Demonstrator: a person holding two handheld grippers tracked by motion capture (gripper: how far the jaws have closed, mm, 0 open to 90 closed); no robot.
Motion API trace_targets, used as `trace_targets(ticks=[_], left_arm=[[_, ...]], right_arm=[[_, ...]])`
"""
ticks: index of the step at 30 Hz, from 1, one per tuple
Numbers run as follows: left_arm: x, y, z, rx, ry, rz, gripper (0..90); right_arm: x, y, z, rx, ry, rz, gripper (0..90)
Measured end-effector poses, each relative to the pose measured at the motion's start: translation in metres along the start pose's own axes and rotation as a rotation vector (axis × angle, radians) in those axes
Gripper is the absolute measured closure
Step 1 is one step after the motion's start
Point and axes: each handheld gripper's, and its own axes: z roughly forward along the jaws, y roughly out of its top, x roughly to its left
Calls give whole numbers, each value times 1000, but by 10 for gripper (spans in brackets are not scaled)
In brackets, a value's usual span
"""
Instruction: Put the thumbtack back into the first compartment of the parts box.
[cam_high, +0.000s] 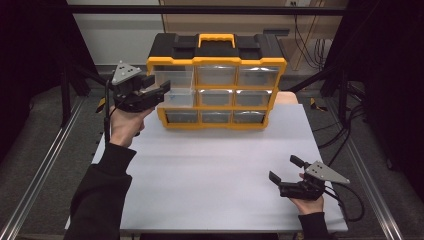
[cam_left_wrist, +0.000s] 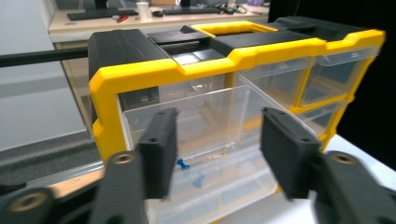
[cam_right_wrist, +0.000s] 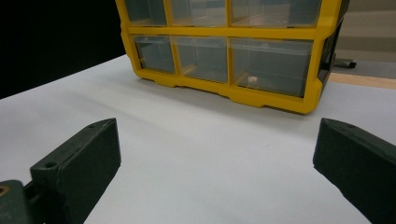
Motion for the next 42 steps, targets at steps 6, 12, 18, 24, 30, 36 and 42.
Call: trace_targets(ticks=[6,12,18,24,30,36,42], left_arm=[[3,-23,-20,-47,-47,32,188],[8,-57,-37,-45,-82,34,60],[12,-101,-52,-38,-119,17,21],[10,-130,-64,-47,-161,28,16],[10,-162,-67,-54,-176,38,17],[16,-188,-61,-9,-158,27,18],[20,-199,-64,4,-142,32,18]], right_arm=[[0,0,0,0,-1,3,14],[1,0,0,4,-4,8,13],[1,0,0,3,-4,4,13],[1,0,0,3,-6,9,9],[1,0,-1,-2,-5,16,8],[1,0,-1,-1,-6,14,8],[1,0,-1,-4,-7,13,7]])
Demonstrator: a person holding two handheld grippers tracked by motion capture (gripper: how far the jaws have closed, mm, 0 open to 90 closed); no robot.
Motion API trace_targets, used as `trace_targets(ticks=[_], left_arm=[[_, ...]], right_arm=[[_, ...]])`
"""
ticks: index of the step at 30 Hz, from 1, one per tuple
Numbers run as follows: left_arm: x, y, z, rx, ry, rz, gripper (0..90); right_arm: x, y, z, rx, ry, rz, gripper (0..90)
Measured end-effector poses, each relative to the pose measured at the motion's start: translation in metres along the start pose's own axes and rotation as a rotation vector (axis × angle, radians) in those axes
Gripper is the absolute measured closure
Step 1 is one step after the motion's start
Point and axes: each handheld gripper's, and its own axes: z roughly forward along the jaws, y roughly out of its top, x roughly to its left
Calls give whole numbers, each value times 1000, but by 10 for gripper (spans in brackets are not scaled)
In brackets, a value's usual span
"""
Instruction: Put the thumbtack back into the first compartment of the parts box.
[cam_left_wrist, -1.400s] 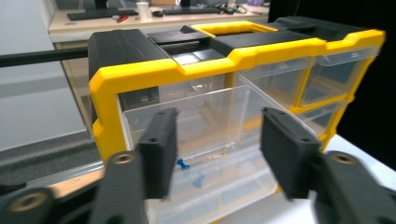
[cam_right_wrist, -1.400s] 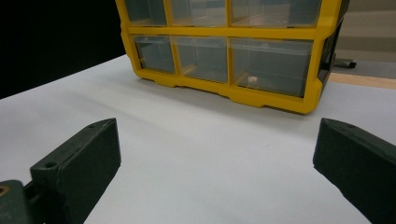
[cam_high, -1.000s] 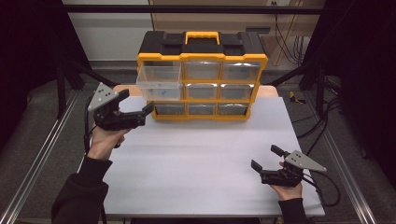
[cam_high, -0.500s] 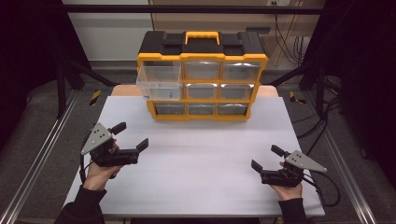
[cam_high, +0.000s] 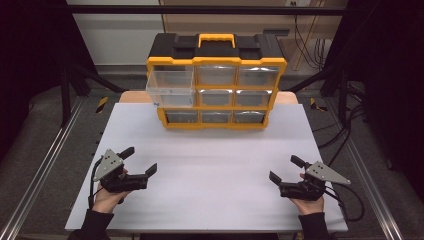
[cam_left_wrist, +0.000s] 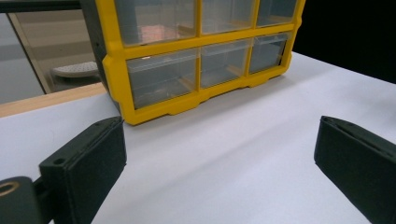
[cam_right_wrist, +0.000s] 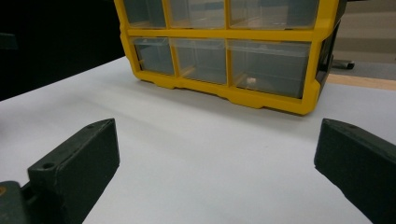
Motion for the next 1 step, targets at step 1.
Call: trace_targets(ticks=[1], left_arm=[[0,-1,-1,-2,0,-4,18]], right_arm=[[0,0,0,-6,6,8,7]])
